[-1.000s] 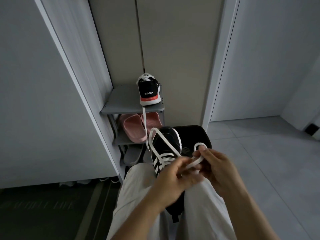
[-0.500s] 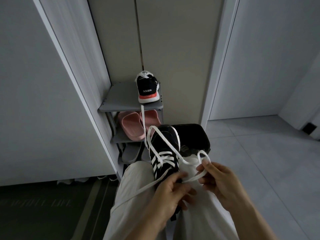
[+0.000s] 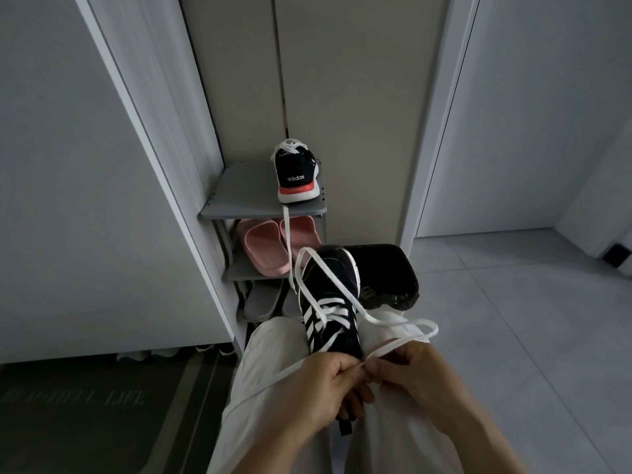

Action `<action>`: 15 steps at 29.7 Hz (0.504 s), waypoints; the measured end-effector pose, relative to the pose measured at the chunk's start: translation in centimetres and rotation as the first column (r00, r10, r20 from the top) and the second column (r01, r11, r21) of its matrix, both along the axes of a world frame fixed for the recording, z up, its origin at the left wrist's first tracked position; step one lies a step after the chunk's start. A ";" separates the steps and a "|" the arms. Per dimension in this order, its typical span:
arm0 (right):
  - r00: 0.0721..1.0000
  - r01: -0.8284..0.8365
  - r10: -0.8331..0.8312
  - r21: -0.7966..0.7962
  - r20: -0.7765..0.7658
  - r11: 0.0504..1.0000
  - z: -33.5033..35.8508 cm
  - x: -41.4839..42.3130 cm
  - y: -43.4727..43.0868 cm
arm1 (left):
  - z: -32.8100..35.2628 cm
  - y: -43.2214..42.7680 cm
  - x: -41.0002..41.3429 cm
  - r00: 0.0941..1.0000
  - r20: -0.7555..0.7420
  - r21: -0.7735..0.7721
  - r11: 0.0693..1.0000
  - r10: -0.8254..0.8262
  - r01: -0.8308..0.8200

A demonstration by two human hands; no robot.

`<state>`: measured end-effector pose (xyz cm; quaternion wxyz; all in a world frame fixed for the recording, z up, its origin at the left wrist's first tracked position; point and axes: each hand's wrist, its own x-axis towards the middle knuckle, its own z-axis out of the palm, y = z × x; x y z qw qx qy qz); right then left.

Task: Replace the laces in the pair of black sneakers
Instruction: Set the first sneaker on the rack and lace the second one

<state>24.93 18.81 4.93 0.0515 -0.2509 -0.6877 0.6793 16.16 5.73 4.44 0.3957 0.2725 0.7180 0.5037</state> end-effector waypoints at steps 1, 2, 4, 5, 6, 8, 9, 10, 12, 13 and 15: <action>1.000 -0.004 0.004 0.011 0.011 1.000 -0.2 0.0 0.0 | -0.1 0.0 -0.1 1.000 -0.012 -0.013 1.000 -0.012 0.012; 1.000 -0.010 0.009 0.024 0.018 1.000 -0.5 -0.1 0.0 | -0.1 0.0 -0.2 1.000 -0.016 -0.024 0.999 -0.021 0.020; 0.998 0.040 -0.044 0.078 0.048 0.996 -0.9 -0.3 0.0 | -0.3 0.0 -0.3 1.000 -0.026 -0.036 0.999 -0.002 0.001; 0.993 0.099 -0.106 0.121 0.056 0.988 -1.1 -0.5 0.1 | -0.6 0.1 -0.5 0.998 -0.041 -0.041 0.998 0.041 -0.043; 0.983 0.163 -0.175 0.170 0.055 0.972 -1.4 -0.8 0.1 | -1.0 0.0 -0.6 0.993 -0.065 -0.049 0.993 0.101 -0.105; 0.960 0.257 -0.277 0.269 0.038 0.928 -1.7 -1.6 0.1 | -1.7 0.0 -0.7 0.968 -0.131 -0.067 0.972 0.213 -0.224; 0.952 0.280 -0.303 0.310 0.030 0.909 -1.9 -1.9 0.1 | -1.9 0.0 -0.6 0.956 -0.162 -0.065 0.964 0.243 -0.256; 0.949 0.289 -0.315 0.341 0.023 0.895 -2.0 -2.3 0.1 | -1.9 0.1 -0.4 0.948 -0.188 -0.056 0.960 0.258 -0.273; 0.949 0.286 -0.314 0.378 0.014 0.881 -2.2 -2.7 -0.1 | -1.7 0.5 -0.1 0.939 -0.196 -0.027 0.956 0.282 -0.293; 0.949 0.284 -0.314 0.389 0.014 0.877 -2.3 -2.9 -0.3 | -1.6 0.7 0.1 0.940 -0.158 -0.013 0.951 0.303 -0.309; 0.948 0.288 -0.317 0.415 0.002 0.863 -2.4 -3.1 -0.5 | -1.3 1.1 0.4 0.935 -0.037 0.014 0.935 0.353 -0.353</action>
